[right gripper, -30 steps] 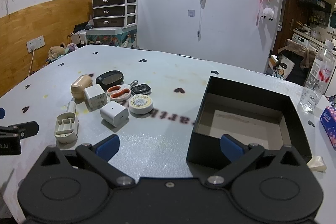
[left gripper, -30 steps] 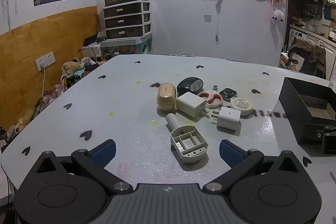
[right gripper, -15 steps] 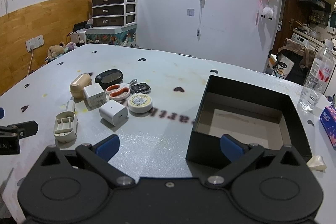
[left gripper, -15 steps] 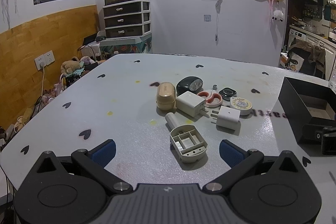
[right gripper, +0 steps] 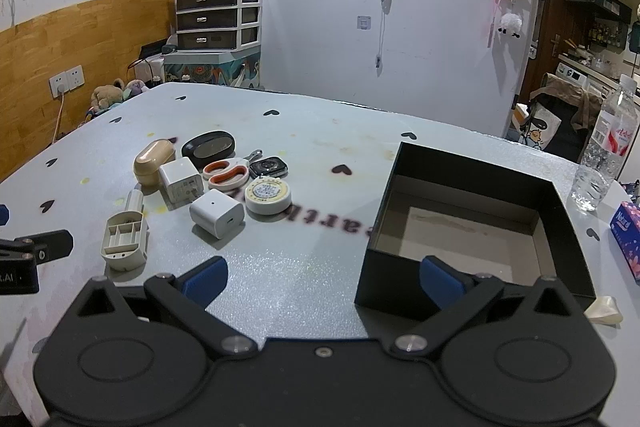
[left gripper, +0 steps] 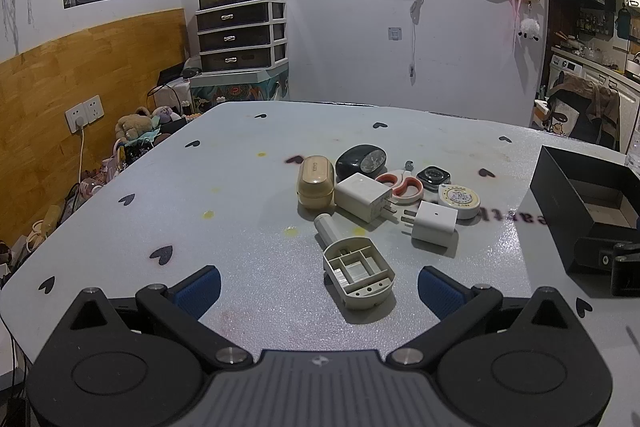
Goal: Organize rigid objects
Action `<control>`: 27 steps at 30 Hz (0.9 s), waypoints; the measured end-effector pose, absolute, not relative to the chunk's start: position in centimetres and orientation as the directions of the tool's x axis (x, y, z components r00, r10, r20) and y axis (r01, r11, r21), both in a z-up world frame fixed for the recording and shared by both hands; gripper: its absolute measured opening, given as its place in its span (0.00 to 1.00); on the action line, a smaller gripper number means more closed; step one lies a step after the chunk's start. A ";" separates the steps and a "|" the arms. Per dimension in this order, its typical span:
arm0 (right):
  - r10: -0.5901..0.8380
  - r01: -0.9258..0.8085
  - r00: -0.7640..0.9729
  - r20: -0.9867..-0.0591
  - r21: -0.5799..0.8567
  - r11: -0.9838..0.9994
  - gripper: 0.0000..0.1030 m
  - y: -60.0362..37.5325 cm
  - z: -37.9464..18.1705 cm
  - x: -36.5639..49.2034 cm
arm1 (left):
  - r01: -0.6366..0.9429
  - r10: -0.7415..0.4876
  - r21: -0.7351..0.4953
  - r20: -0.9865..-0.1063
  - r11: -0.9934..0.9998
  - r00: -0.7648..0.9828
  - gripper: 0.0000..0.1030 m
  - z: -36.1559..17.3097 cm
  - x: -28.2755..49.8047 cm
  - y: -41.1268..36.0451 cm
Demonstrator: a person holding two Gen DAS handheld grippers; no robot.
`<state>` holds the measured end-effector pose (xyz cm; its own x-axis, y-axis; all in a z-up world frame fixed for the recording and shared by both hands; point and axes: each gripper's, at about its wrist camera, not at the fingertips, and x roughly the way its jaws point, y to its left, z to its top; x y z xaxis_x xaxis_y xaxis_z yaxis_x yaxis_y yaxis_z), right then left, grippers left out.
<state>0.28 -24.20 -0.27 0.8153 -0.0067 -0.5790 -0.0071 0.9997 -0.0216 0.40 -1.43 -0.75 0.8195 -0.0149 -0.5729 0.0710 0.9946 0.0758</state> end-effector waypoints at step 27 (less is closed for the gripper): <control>-0.202 0.253 0.885 -0.421 0.070 0.965 1.00 -31.5 3.7 -2.1 | 0.096 -0.076 0.021 -0.455 0.995 0.887 1.00 1.3 1.5 -0.3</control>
<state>-2.07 -31.52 3.74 0.8845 -0.2017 -0.4207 0.2534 0.9648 0.0702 1.53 -0.25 1.31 0.8873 -0.0759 -0.4549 0.0957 0.9952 0.0207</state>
